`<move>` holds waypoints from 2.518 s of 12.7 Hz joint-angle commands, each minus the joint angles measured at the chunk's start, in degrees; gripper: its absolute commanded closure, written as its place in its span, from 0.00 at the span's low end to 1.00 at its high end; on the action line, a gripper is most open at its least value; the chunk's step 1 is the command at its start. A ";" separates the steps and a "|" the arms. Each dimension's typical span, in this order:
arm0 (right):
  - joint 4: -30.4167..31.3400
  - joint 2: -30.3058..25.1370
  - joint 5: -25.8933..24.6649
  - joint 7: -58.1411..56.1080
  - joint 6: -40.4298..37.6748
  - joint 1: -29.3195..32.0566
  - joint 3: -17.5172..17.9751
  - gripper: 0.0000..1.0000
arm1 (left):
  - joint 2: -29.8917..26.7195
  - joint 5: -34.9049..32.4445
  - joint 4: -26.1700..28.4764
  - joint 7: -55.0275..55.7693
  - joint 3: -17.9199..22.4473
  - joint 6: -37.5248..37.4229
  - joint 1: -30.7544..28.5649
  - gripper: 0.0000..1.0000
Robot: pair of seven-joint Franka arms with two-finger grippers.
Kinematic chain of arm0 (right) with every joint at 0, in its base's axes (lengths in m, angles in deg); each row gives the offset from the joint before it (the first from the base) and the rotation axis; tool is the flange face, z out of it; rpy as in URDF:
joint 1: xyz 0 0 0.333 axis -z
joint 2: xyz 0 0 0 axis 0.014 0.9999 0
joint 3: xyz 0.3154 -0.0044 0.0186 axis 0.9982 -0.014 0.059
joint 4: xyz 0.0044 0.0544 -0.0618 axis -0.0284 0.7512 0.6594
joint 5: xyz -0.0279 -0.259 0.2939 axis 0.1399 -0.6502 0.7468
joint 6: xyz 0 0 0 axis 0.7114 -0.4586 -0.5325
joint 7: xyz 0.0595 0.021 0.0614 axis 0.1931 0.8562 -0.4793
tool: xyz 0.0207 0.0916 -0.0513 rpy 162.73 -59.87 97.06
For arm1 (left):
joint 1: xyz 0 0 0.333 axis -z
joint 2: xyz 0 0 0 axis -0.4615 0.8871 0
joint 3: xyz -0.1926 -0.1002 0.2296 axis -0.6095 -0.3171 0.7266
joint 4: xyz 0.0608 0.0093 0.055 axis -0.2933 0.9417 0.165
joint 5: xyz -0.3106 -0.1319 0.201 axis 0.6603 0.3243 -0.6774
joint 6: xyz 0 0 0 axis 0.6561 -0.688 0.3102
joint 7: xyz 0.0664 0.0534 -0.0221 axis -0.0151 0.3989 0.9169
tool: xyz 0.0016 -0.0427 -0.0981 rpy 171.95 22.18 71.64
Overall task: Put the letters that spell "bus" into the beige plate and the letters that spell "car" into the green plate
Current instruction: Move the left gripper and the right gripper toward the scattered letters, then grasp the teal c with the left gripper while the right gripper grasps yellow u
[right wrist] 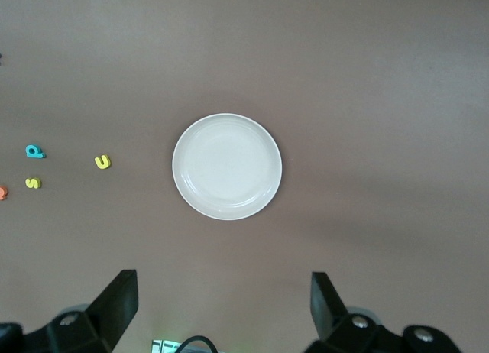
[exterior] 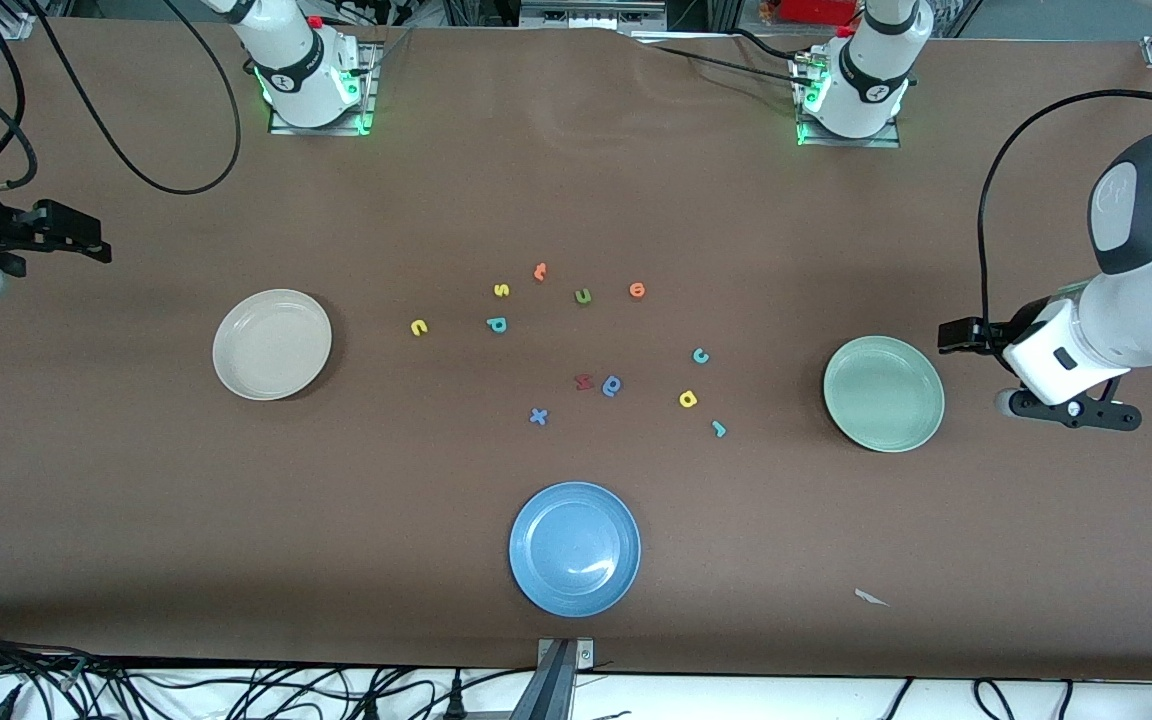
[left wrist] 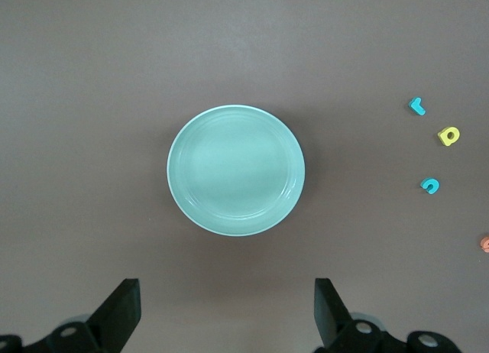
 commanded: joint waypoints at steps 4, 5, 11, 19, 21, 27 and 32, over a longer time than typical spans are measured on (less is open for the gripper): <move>-0.09 -0.05 -0.17 0.51 -2.66 -0.44 0.36 0.00 | 0.86 0.46 -0.64 2.81 -0.12 0.09 0.96 0.00; -0.09 -0.05 -0.08 0.69 -2.74 -0.44 0.37 0.00 | 1.04 1.34 -0.64 4.21 -0.04 0.17 1.49 0.00; -0.18 0.74 -0.25 0.60 -3.10 -1.23 0.80 0.00 | 4.20 5.27 -0.20 20.81 -0.12 2.01 8.43 0.00; 7.54 3.12 -0.52 6.84 8.22 0.16 7.64 0.00 | 3.41 12.25 14.10 35.58 -0.39 18.61 15.90 0.00; 12.46 2.33 -0.52 10.34 13.14 2.36 11.95 0.00 | 3.41 12.24 17.97 38.66 -0.39 24.14 18.10 0.00; 22.14 1.80 -0.43 20.72 25.63 2.63 20.48 0.00 | 4.20 12.16 31.95 42.88 -0.39 46.28 22.67 0.03; 34.52 2.94 -0.08 21.17 44.42 3.34 26.55 0.00 | 9.12 12.16 32.49 45.18 -0.39 52.64 24.88 0.06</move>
